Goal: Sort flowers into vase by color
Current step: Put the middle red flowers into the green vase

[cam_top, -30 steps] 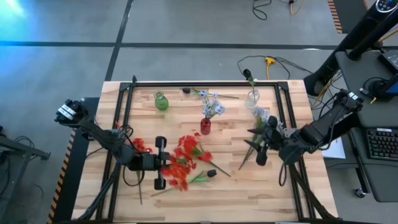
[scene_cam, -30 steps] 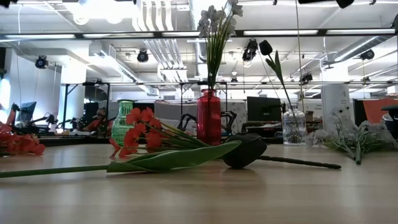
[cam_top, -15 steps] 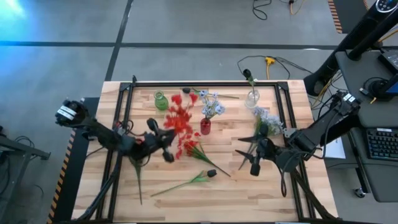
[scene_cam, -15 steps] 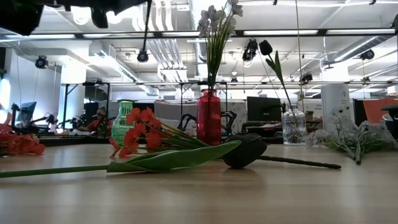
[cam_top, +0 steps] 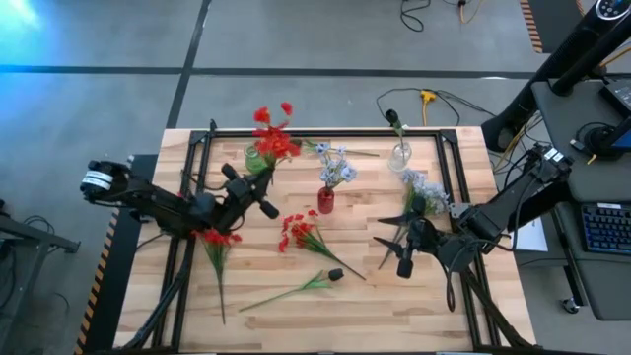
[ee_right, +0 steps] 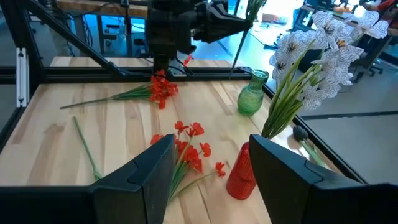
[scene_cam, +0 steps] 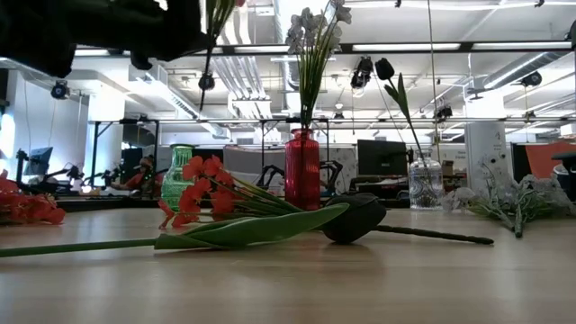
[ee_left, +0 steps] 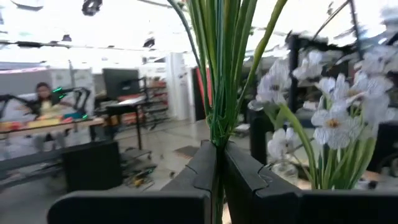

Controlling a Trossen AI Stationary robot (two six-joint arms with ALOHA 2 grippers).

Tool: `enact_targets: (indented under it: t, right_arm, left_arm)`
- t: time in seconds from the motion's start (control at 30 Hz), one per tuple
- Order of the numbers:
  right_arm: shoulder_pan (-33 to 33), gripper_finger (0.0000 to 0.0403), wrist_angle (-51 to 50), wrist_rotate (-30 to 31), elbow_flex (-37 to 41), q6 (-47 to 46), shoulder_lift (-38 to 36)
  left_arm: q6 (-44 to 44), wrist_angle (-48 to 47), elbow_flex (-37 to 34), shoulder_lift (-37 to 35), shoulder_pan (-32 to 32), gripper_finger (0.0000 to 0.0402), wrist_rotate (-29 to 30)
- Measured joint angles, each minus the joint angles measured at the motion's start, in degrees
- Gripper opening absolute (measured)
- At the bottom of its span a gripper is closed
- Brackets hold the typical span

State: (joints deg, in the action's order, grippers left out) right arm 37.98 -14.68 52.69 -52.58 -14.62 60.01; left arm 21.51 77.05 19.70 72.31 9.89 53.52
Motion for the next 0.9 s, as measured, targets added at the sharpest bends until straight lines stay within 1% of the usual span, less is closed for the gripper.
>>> enact_targets:
  t: [0.07, 0.1, 0.2, 0.3, 0.5, 0.6, 0.63, 0.73, 0.77, 0.9]
  right_arm:
    - [-0.09, 0.0199, 0.01, 0.03, 0.00, 0.40, 0.00]
    - [-0.22, 0.0199, 0.02, 0.07, 0.00, 0.49, 0.00]
    - [-0.61, 0.0199, 0.07, 0.11, 0.00, 0.71, 0.00]
    - [-1.16, 0.0199, 0.07, 0.41, 0.00, 0.73, 0.00]
    - [-2.34, 0.0199, 0.24, 0.46, 0.00, 1.21, 0.00]
    - [-2.51, 0.0199, 0.24, 0.48, 0.00, 1.19, 0.00]
    - [-2.51, 0.0199, 0.22, 0.48, 0.00, 1.19, 0.00]
    - [-2.51, 0.0199, 0.24, 0.47, 0.00, 1.19, 0.00]
    - [-2.51, 0.0199, 0.24, 0.48, 0.00, 1.19, 0.00]
    - [-2.51, 0.0199, 0.26, 0.48, 0.00, 1.17, 0.00]
  left_arm:
    - [-1.46, -0.01, -2.15, -2.92, -1.84, 0.0000, -3.45]
    - [-2.34, 0.02, -3.04, -4.29, -2.92, 0.0000, -4.21]
    - [-3.81, -0.50, -5.40, -7.75, -5.99, 0.0000, -4.57]
    - [-4.43, -2.99, -6.06, -9.54, -8.71, 0.0000, -4.62]
    - [-4.34, -7.75, -5.07, -9.30, -15.96, 0.0000, -4.15]
    - [-5.48, -7.89, -5.28, -8.79, -19.89, 0.0000, -3.35]
    - [-6.44, -7.91, -5.41, -8.70, -21.15, 0.0000, -3.84]
    - [-8.21, -8.05, -5.48, -8.67, -23.92, 0.0000, -8.43]
    - [-8.25, -8.07, -5.48, -8.67, -24.60, 0.0000, -9.14]
    - [-8.40, -9.31, -5.48, -8.67, -27.73, 0.0000, -8.99]
